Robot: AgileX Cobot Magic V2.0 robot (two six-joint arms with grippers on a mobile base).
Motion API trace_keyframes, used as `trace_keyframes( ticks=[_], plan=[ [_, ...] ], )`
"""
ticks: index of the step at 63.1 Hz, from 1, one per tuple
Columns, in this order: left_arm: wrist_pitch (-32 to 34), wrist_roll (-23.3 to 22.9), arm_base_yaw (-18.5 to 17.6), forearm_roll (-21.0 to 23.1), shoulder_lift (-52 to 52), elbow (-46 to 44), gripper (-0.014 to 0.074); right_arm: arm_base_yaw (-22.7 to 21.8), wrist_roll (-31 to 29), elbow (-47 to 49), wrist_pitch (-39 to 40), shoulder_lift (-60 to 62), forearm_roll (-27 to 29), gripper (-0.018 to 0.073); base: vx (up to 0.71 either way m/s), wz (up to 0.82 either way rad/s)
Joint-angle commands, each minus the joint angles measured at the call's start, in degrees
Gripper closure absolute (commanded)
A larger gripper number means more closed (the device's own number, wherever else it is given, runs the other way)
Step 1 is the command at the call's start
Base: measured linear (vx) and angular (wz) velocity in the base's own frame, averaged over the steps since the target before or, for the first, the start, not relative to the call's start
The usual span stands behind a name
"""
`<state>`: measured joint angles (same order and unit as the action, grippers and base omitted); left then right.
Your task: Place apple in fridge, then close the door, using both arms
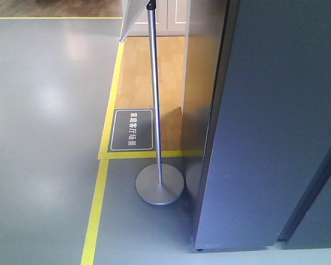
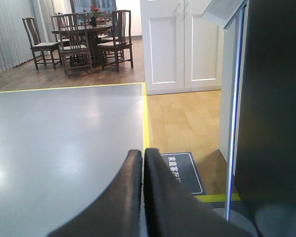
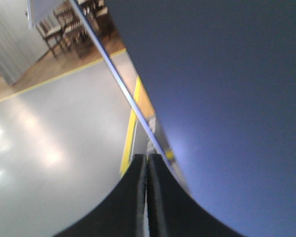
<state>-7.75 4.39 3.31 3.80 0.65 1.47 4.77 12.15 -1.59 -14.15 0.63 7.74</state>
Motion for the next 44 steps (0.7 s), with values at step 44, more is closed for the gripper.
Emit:
trace_keyframes(
  ticks=[44],
  plan=[
    [4.4,-0.4,0.0,0.5,0.8,1.2,0.0603,-0.1,1.0,-0.9,18.7,1.0,-19.5,0.0563,0.0,0.0]
  ],
)
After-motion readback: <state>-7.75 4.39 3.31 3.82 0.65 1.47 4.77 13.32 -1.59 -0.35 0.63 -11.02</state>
